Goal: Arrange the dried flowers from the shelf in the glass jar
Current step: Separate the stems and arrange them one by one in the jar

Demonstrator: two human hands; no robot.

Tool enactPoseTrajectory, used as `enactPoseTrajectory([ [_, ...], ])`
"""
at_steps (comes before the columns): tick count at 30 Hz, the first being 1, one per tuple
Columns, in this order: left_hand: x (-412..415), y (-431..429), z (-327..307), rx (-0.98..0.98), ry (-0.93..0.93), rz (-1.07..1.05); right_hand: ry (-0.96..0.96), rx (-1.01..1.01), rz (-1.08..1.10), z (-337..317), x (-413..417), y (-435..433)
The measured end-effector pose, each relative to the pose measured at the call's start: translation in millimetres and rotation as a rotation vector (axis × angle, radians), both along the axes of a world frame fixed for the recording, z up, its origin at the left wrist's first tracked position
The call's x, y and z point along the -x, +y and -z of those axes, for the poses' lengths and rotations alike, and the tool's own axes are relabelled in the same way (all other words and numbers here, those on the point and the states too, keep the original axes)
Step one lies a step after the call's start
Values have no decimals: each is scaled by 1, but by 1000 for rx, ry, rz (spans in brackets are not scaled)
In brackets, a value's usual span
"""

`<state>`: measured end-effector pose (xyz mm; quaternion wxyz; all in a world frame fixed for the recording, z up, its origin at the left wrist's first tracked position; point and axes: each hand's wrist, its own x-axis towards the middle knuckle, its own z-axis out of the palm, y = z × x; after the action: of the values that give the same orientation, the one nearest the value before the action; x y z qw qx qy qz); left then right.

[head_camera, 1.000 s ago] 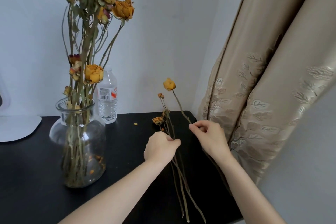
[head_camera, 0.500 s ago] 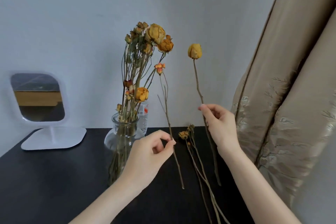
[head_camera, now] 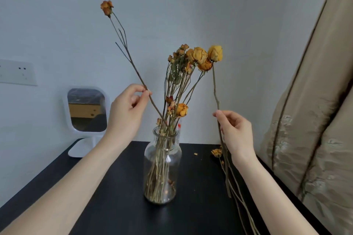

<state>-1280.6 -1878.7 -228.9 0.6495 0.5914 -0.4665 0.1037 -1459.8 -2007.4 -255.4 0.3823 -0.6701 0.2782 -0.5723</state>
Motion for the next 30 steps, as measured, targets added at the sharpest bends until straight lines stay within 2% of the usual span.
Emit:
enactPoseTrajectory([
  [6, -12, -13, -6, -104, -72, -65, 9, 12, -9, 1, -4, 2],
  [11, -20, -15, -15, -86, -114, -91, 28, 25, 20, -1, -4, 1],
  [17, -22, -17, -4, -158, -204, -100, -7, 43, 34, -2, -7, 4],
  [30, -23, -33, 30, -602, -179, -41, -51, 60, 12, -2, -15, 7],
])
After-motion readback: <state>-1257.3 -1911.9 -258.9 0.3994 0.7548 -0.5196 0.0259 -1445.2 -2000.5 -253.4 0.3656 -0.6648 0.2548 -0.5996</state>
